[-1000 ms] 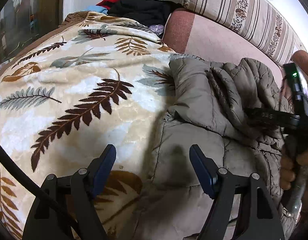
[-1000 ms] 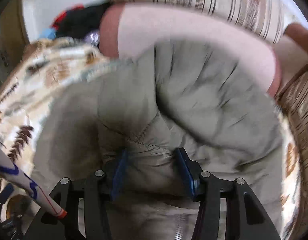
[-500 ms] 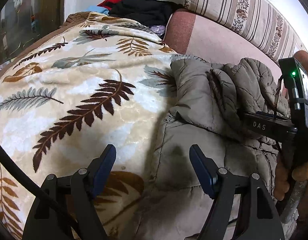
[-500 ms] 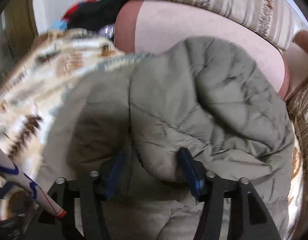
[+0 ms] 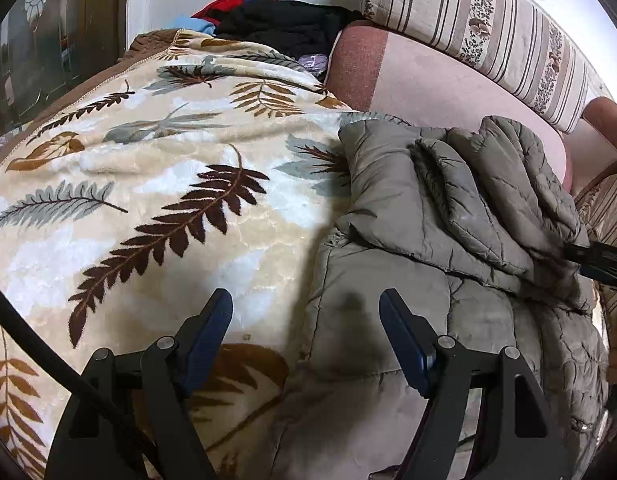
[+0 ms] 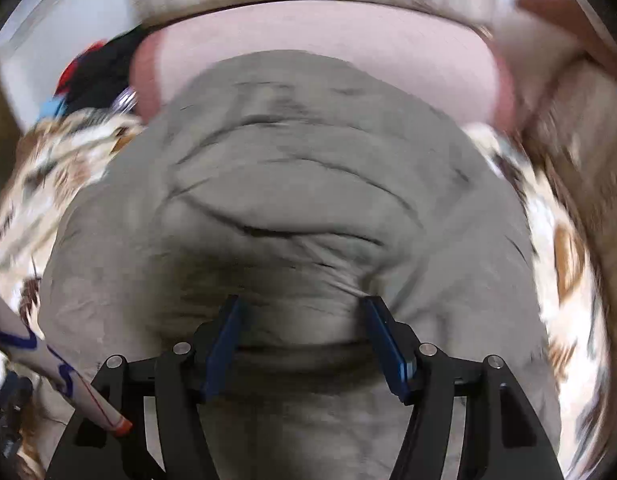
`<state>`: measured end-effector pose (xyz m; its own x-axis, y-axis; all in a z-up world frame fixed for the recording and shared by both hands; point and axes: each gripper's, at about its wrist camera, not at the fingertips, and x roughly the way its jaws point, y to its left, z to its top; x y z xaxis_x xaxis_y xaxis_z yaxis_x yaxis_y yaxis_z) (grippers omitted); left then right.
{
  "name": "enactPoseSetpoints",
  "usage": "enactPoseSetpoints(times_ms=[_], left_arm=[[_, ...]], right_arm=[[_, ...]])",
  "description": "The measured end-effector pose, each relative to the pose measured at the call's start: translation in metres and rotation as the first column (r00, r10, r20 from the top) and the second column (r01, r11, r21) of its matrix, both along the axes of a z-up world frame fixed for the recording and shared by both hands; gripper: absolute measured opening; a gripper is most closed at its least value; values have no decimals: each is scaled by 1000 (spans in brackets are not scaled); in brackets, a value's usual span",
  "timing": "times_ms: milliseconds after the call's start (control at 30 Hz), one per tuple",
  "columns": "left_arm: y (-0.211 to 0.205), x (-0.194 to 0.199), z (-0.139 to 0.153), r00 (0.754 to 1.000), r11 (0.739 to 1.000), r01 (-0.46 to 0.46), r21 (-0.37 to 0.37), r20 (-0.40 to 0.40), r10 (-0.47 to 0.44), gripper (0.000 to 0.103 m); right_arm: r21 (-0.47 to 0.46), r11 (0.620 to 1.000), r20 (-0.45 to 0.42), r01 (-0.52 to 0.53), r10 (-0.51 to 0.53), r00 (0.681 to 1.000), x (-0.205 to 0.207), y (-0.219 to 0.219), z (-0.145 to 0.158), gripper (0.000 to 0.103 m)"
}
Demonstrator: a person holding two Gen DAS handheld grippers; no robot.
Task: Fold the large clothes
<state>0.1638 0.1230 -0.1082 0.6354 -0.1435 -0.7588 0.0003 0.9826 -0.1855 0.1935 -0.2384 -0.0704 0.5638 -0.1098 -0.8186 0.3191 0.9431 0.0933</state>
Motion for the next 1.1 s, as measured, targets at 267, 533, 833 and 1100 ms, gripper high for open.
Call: enactPoseSetpoints(times_ms=[267, 533, 833, 1100], left_arm=[[1, -16, 3, 1000, 1000, -23, 22, -4, 23, 75], [21, -65, 21, 997, 998, -69, -1, -24, 69, 75], [76, -94, 23, 982, 989, -147, -2, -122, 146, 75], [73, -91, 17, 979, 993, -87, -85, -192, 70, 75]], right_arm=[[30, 993, 14, 115, -115, 993, -111, -75, 12, 71], [108, 971, -14, 212, -211, 977, -222, -141, -10, 78], [157, 968, -19, 197, -197, 980, -267, -163, -49, 81], [221, 960, 1, 170, -174, 985, -278, -165, -70, 82]])
